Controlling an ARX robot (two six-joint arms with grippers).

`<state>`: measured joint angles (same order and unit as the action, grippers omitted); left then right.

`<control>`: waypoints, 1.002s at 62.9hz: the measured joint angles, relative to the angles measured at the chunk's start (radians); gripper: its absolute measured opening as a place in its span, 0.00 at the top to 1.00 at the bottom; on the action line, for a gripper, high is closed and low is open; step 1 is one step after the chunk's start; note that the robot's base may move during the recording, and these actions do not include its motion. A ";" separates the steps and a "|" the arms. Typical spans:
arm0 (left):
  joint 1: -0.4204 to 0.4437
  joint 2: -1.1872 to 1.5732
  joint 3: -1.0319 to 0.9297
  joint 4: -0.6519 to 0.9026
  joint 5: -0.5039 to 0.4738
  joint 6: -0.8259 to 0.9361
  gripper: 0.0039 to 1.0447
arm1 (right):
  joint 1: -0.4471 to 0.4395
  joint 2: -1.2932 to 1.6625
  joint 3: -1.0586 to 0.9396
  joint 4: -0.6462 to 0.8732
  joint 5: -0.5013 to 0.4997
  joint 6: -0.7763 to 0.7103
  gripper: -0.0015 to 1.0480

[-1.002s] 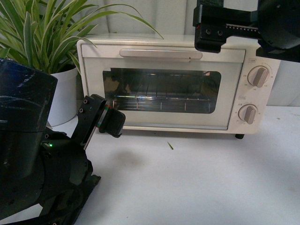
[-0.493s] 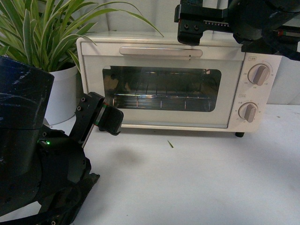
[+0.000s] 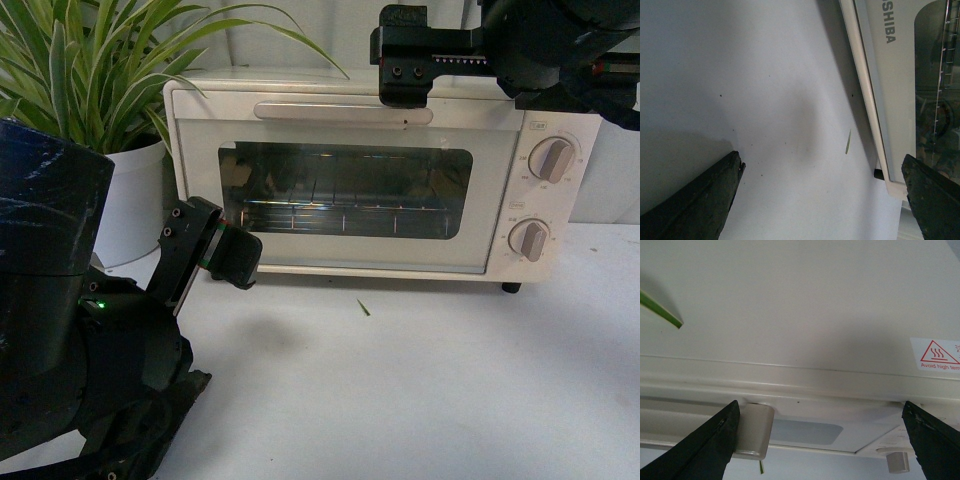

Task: Open oven

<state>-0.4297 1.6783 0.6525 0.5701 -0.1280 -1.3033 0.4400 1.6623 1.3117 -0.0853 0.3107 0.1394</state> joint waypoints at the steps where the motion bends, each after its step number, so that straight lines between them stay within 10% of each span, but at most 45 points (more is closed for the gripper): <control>1: 0.001 -0.002 -0.001 0.000 0.001 0.000 0.06 | 0.000 -0.002 -0.003 0.000 -0.003 -0.006 0.09; 63: 0.008 -0.008 -0.009 0.002 -0.003 -0.001 0.06 | 0.021 -0.252 -0.516 0.180 -0.194 -0.021 0.09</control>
<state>-0.4213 1.6707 0.6434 0.5720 -0.1310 -1.3045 0.4614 1.4101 0.7956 0.0944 0.1169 0.1184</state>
